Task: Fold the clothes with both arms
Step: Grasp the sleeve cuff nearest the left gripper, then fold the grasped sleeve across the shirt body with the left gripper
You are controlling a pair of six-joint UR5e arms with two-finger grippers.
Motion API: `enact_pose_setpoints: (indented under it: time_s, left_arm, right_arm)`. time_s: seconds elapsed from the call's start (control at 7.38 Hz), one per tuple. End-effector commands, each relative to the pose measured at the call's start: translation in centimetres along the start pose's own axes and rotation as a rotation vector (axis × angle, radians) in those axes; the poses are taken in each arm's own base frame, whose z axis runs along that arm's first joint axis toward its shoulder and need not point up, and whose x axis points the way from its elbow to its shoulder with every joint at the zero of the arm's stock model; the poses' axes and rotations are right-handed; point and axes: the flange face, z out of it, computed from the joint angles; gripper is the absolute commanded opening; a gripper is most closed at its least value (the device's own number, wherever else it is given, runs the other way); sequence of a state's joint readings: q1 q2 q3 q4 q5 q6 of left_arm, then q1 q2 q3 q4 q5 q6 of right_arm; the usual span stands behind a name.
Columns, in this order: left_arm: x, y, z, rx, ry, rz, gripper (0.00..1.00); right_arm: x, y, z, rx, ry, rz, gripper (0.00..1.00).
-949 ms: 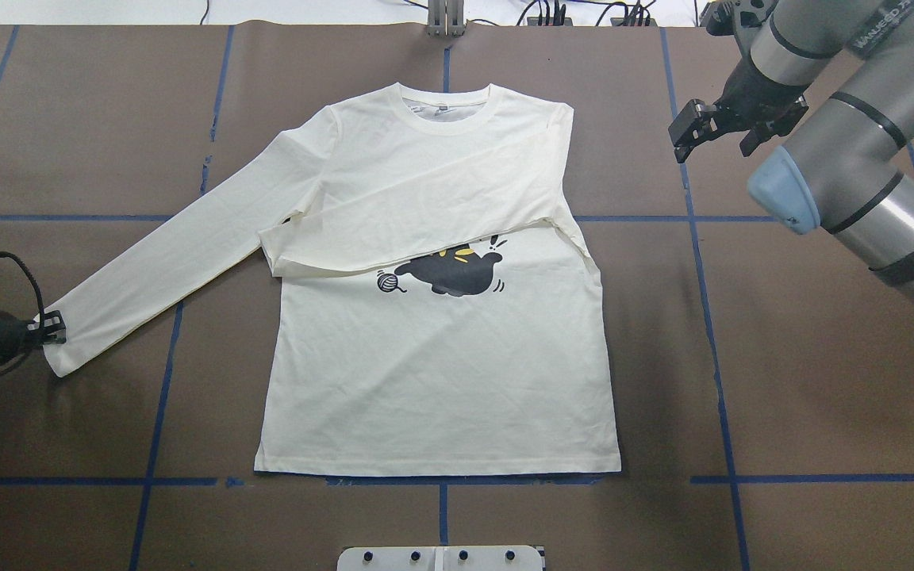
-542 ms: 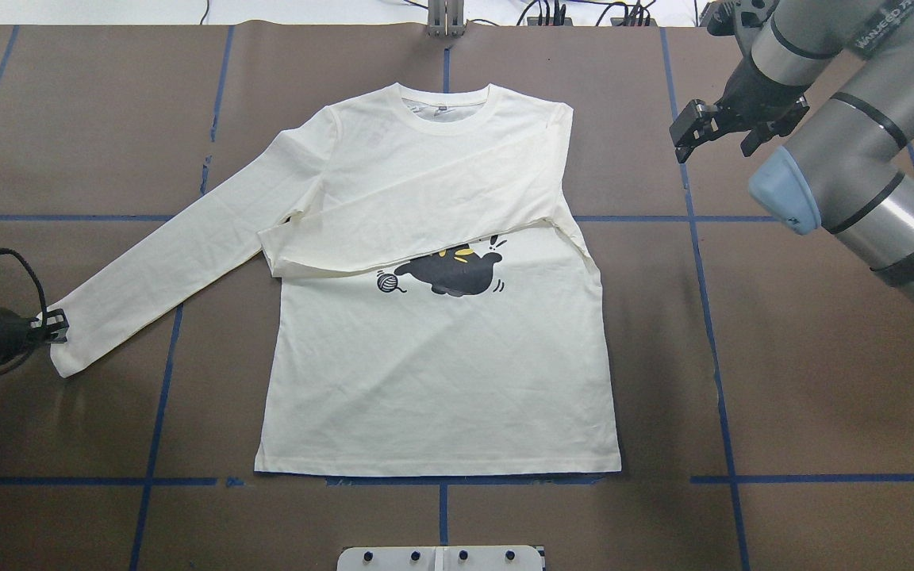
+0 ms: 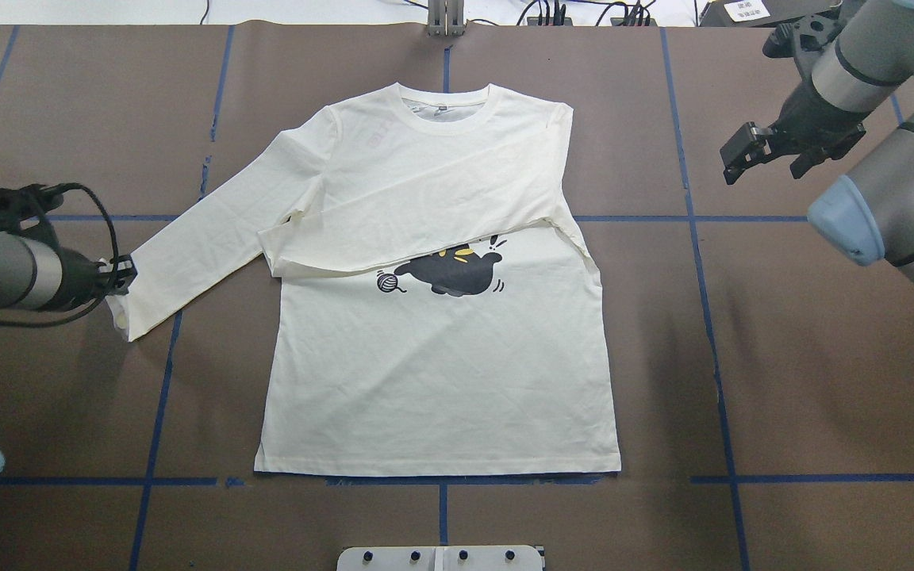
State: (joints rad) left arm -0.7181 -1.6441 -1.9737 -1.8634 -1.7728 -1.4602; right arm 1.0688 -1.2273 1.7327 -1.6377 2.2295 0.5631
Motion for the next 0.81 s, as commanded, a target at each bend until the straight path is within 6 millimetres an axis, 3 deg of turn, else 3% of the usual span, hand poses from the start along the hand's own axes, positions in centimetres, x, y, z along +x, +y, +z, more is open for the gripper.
enact_pose_setpoints:
  time_s: [0.0, 0.14, 0.27, 0.41, 0.54, 0.68]
  left_arm:
    - [12.9, -3.9, -8.2, -0.020, 0.077, -0.006, 0.00]
    - [17.2, -4.2, -11.5, -0.029, 0.156, 0.010, 0.00]
    - [22.8, -4.1, -15.2, -0.020, 0.252, 0.040, 0.00]
    - [31.3, -4.7, -17.4, -0.028, 0.302, 0.035, 0.00]
    - [38.3, -5.0, -16.9, -0.058, 0.307, -0.022, 0.00]
    - [41.8, -1.5, -14.8, -0.118, 0.348, -0.061, 0.00]
  right_arm:
    - [8.6, 4.6, 1.1, 0.010, 0.008, 0.012, 1.00]
    - [12.0, 6.7, 2.1, 0.019, -0.028, 0.017, 1.00]
    - [13.7, 7.6, 1.9, 0.018, -0.060, 0.034, 1.00]
    - [13.9, 7.6, 1.6, 0.018, -0.071, 0.040, 1.00]
    - [13.9, 7.4, 1.7, 0.019, -0.065, 0.045, 1.00]
    - [13.8, 7.2, 1.7, 0.019, -0.065, 0.050, 1.00]
